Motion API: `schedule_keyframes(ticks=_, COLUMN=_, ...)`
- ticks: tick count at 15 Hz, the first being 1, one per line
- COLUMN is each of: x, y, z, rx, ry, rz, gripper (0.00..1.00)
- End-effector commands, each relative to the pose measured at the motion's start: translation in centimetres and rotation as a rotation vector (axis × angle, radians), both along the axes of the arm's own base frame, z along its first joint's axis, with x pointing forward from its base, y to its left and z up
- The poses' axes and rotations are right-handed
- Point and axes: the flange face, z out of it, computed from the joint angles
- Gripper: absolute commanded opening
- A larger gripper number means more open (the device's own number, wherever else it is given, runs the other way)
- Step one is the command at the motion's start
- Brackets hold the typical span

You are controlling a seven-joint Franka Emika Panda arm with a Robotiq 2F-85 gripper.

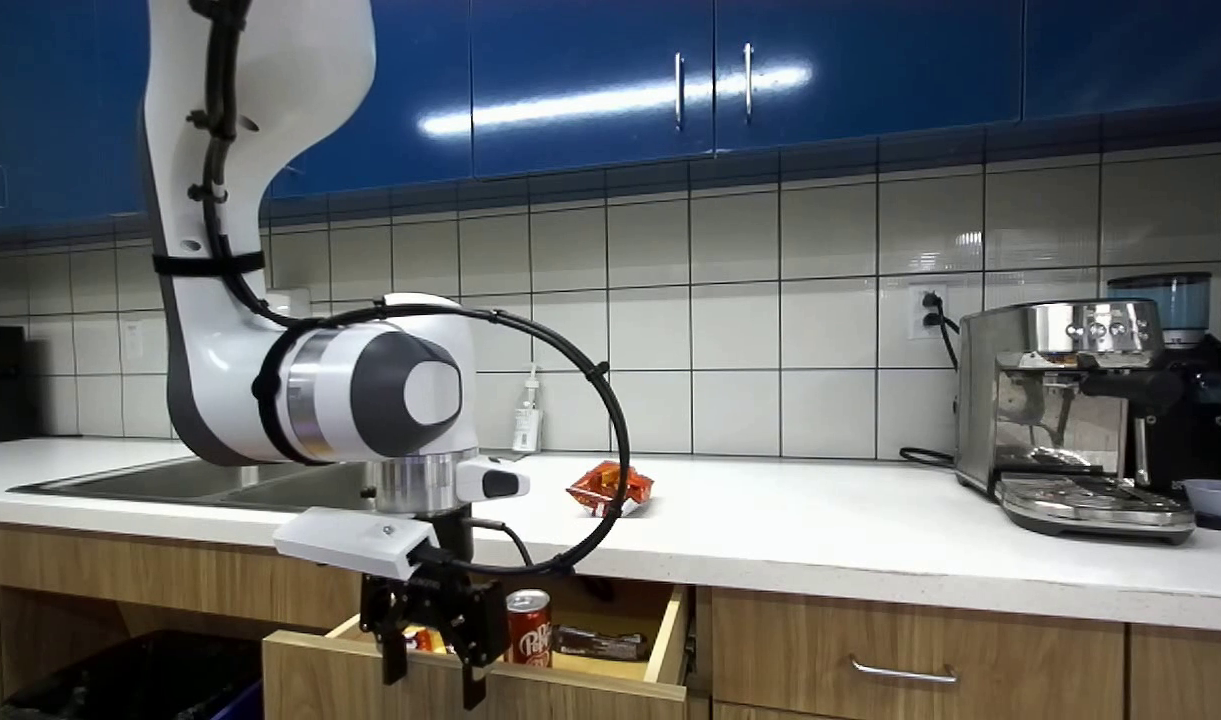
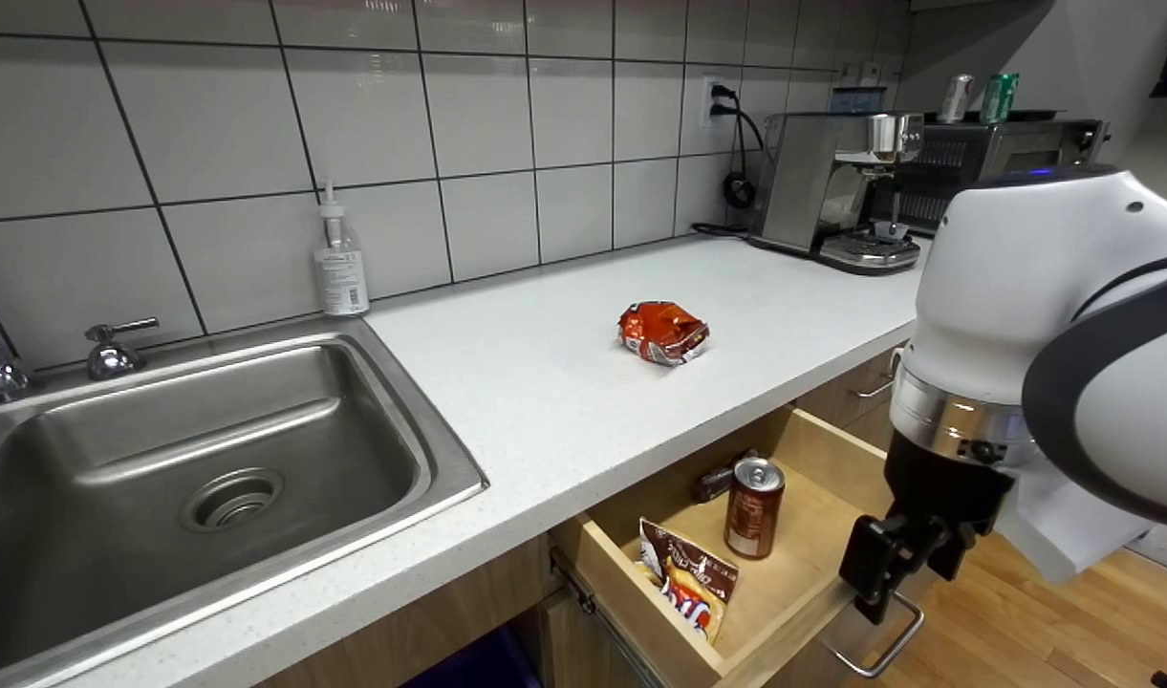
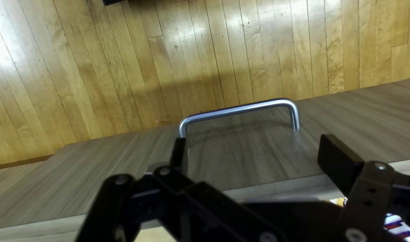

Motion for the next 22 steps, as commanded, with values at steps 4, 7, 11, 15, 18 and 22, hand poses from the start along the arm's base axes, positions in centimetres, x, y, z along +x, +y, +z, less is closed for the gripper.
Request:
schedule_keyframes(ticks=4, x=0.4, y=-1.5, z=0.6, rx=-0.005, ry=-0.041, rz=-0.026, gripper=1.00)
schedule_keyframes(ticks=7, x=0.3, y=-2.0, z=0.5, rx=-0.011, ry=-0.036, rz=-0.013, gripper=1.00)
schedule_keyframes(ticks=11, x=0.5, y=-2.9, z=0.5, rx=-0.036, ry=-0.039, rz=0.025, gripper=1.00)
schedule_keyframes(ticks=15, x=0.8, y=-3.6, z=0.2, rx=-0.048, ry=-0.039, rz=0.098, gripper=1.00)
schedule_keyframes(ticks=18, x=0.5, y=-3.9, z=0.2, rx=-0.047, ry=-0.037, rz=0.126, gripper=1.00)
schedule_keyframes(ticks=22, x=1.1, y=-4.4, z=0.1, rx=-0.053, ry=-0.057, rz=0.134, gripper=1.00)
